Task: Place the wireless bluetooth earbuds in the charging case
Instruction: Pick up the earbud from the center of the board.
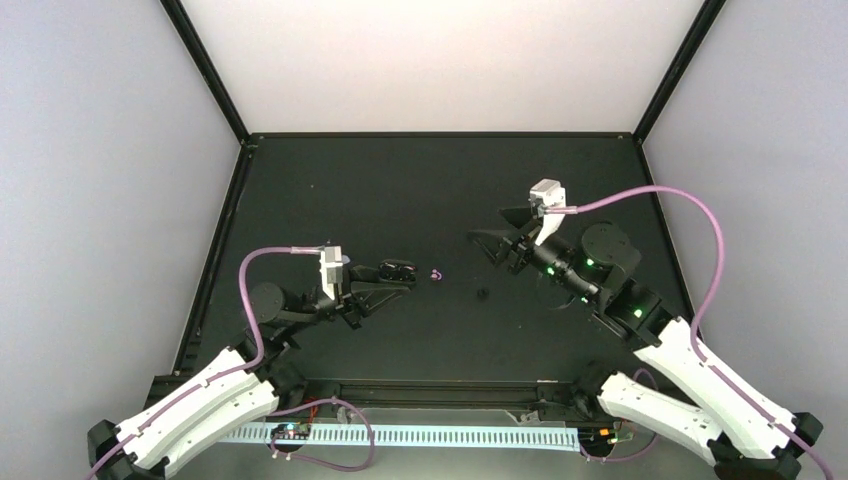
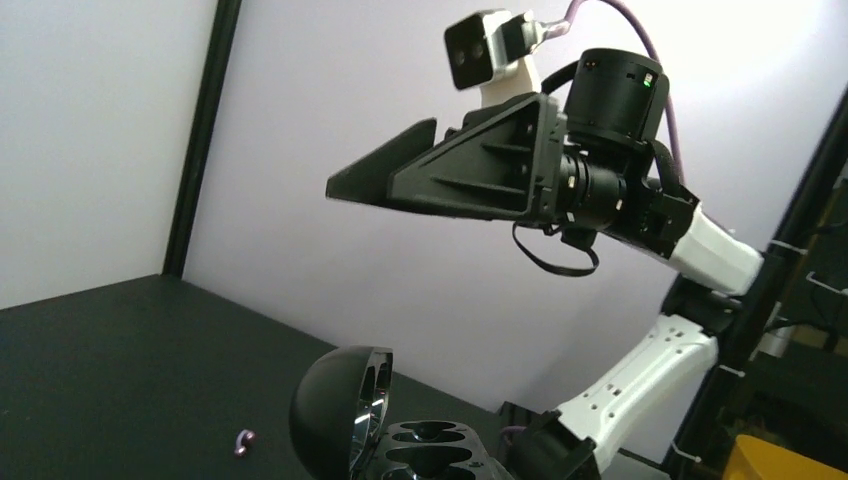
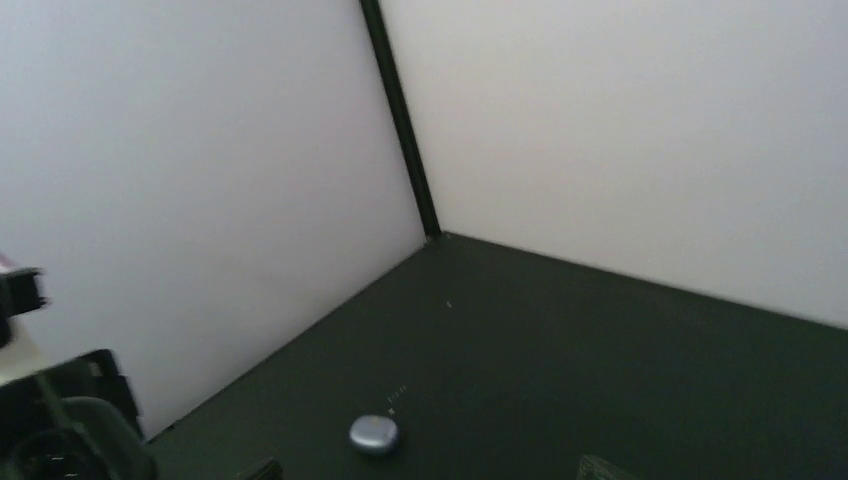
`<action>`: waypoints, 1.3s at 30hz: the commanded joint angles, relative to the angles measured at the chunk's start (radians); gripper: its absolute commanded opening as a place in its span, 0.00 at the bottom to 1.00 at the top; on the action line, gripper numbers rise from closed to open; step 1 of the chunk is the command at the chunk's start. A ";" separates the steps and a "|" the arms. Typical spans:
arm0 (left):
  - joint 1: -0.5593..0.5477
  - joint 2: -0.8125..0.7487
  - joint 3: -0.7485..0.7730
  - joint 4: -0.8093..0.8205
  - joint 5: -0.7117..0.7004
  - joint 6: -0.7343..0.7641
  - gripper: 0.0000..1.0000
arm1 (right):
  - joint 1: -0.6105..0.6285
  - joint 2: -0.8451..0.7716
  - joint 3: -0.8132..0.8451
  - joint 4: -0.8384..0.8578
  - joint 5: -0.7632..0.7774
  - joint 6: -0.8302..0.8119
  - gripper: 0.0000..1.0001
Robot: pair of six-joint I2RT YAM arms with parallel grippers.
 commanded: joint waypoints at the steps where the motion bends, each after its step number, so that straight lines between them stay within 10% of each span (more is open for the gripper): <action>1: -0.005 -0.016 0.004 -0.026 -0.076 0.034 0.02 | -0.092 0.007 -0.082 0.049 -0.054 0.179 0.77; 21: -0.005 -0.006 0.086 -0.049 0.153 0.267 0.02 | -0.198 0.315 -0.288 0.099 0.128 0.316 0.66; 29: -0.004 -0.012 0.091 -0.083 0.162 0.277 0.02 | -0.566 0.279 -0.408 0.156 0.122 0.446 0.71; 39: -0.001 -0.026 0.095 -0.092 0.174 0.274 0.02 | -0.659 0.524 -0.372 0.268 0.167 0.452 0.74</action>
